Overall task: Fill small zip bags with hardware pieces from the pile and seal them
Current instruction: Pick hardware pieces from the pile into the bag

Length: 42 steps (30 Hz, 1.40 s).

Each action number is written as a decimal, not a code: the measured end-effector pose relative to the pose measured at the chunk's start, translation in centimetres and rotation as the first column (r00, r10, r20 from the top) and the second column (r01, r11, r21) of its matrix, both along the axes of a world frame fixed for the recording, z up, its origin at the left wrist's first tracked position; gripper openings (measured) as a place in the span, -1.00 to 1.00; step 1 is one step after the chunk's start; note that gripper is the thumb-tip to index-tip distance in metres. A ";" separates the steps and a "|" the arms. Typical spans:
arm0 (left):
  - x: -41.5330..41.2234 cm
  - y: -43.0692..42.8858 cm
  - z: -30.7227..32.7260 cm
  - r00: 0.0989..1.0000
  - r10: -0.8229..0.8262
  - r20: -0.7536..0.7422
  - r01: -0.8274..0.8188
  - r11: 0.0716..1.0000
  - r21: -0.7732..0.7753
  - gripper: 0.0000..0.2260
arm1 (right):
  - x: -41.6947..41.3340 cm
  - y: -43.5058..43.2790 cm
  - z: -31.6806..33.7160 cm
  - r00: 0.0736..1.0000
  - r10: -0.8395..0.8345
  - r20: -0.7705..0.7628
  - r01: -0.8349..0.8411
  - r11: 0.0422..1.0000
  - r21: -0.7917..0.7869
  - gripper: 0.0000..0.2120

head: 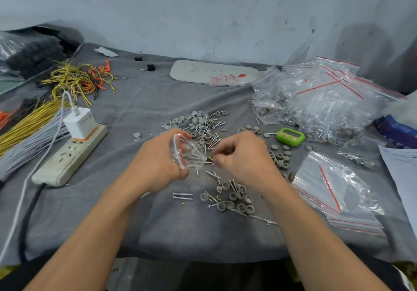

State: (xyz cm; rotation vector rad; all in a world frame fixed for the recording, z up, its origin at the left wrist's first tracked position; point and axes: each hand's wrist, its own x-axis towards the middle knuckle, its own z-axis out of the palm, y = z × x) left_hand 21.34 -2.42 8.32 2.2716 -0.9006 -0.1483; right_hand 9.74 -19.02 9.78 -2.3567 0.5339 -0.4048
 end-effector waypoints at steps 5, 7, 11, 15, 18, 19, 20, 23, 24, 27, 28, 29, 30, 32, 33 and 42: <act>0.8 0.6 -0.3 0.981 0.074 0.180 -0.095 0.990 0.109 -0.46 | -1.2 1.6 -0.9 0.896 0.117 -0.428 -0.219 0.956 -0.196 -0.95; 0.8 0.6 -0.4 0.981 0.073 0.179 -0.097 0.987 0.129 -0.46 | -0.8 2.2 -1.1 0.885 0.087 -0.457 -0.237 0.930 -0.281 -0.90; 0.7 0.4 -0.8 0.977 0.056 0.208 -0.088 0.985 0.149 -0.54 | -0.5 2.9 -1.2 0.886 0.033 -0.462 -0.255 0.867 -0.429 -0.92; 0.5 0.3 -1.1 0.975 0.058 0.213 -0.096 0.980 0.172 -0.45 | -0.3 2.9 -1.3 0.902 -0.018 -0.432 -0.203 0.864 -0.460 -0.80; 0.1 0.2 -1.4 0.975 0.058 0.213 -0.099 0.977 0.187 -0.27 | -0.1 2.6 -1.1 0.940 -0.069 -0.334 -0.067 0.923 -0.379 -0.91; 0.0 0.0 -1.5 0.973 0.050 0.224 -0.093 0.979 0.184 -0.21 | -0.1 2.5 -1.0 0.955 -0.083 -0.284 -0.020 0.940 -0.342 -0.90; -0.2 -0.1 -1.6 0.970 0.042 0.238 -0.087 0.979 0.182 -0.17 | 0.0 2.3 -1.0 0.970 -0.090 -0.225 0.018 0.952 -0.306 -0.91; -0.4 -0.4 -1.7 0.965 0.001 0.261 -0.051 0.982 0.183 -0.12 | 0.3 2.3 -0.9 0.990 -0.078 -0.117 0.050 0.973 -0.224 -0.92; -0.5 -0.5 -1.7 0.966 -0.012 0.258 -0.038 0.981 0.188 -0.12 | 0.5 2.4 -1.0 0.992 -0.064 -0.110 0.041 0.979 -0.202 -0.90; -0.7 -0.5 -1.6 0.973 -0.026 0.230 -0.022 0.979 0.204 -0.10 | 1.1 2.6 -1.5 0.998 0.005 -0.055 -0.010 0.995 -0.101 -0.87; -0.7 -0.6 -1.6 0.976 -0.026 0.218 -0.020 0.979 0.205 -0.09 | 1.3 2.7 -1.6 0.999 0.040 -0.020 -0.041 0.998 -0.040 -0.87; -0.8 -0.7 -1.5 0.978 -0.030 0.205 -0.013 0.979 0.204 -0.09 | 1.4 2.8 -1.7 0.996 0.084 0.022 -0.085 0.996 0.026 -0.88; -0.9 -0.8 -1.4 0.981 -0.039 0.189 0.001 0.980 0.198 -0.08 | 1.5 3.1 -1.8 0.989 0.130 0.065 -0.135 0.987 0.087 -0.88; -1.1 -0.8 -1.1 0.988 -0.051 0.144 0.026 0.986 0.165 -0.09 | 1.7 3.7 -1.8 0.971 0.196 0.137 -0.219 0.960 0.175 -0.84; -1.1 -0.8 -1.0 0.990 -0.044 0.130 0.025 0.989 0.145 -0.10 | 1.9 3.8 -1.8 0.967 0.193 0.169 -0.228 0.949 0.218 -0.79; 0.3 0.6 -0.4 0.992 0.048 0.115 -0.061 0.992 0.113 -0.07 | -0.8 0.5 0.0 0.906 0.154 -0.395 -0.222 0.966 -0.131 -0.68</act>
